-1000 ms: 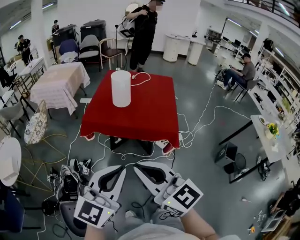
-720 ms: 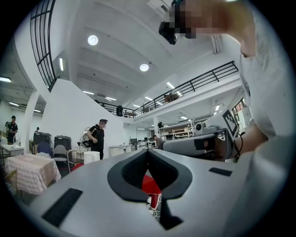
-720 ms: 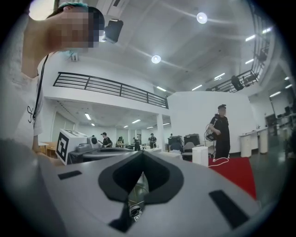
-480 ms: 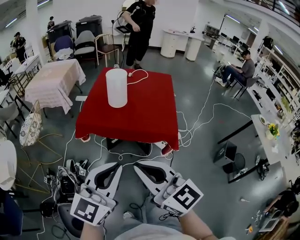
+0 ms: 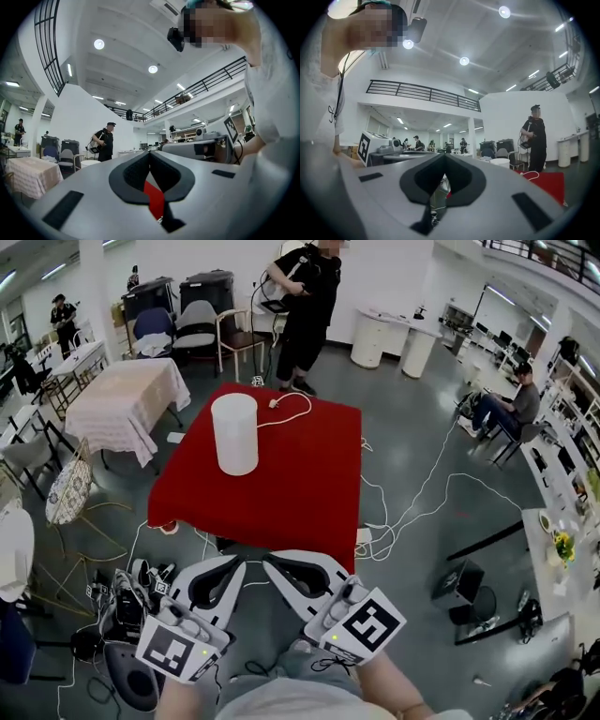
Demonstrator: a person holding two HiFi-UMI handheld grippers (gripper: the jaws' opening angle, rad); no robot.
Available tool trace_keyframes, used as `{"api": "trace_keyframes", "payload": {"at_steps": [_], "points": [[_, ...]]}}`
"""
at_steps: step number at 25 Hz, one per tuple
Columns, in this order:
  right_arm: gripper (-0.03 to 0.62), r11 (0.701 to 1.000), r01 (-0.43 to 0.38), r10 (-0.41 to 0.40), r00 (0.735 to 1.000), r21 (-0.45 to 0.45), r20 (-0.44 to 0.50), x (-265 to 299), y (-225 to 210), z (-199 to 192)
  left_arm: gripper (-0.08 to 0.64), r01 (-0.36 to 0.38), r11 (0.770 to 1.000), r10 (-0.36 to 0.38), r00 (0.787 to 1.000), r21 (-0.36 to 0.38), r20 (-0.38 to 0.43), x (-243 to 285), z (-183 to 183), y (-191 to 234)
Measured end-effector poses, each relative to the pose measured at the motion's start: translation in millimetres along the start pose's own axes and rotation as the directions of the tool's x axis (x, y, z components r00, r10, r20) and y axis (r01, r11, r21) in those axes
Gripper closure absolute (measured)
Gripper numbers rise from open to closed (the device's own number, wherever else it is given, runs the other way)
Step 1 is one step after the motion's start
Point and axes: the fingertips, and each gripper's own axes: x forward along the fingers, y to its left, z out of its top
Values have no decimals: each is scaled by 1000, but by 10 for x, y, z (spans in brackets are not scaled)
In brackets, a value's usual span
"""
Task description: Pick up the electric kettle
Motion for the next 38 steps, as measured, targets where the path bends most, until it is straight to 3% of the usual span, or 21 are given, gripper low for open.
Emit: {"api": "trace_keyframes", "payload": {"at_steps": [6,14,21,38], "points": [[586,997,-70,70,998,9,5,-58,-325,-18,549,-59,998,59,998,26,2,339,-7,-11],[586,994,-95,94,995,59,19,3,-560,-113,549,-86,995,88,995,47,-45,544,-111,77],[586,997,-59,59,998,56,7,213,-772,-128,549,-57,998,59,997,30,-56,704,-217,352],[586,995,72,-70,997,73,-33,1254,-1468,-300,549,46,999,-47,994,-15,-101,1150,-581,1571]]}}
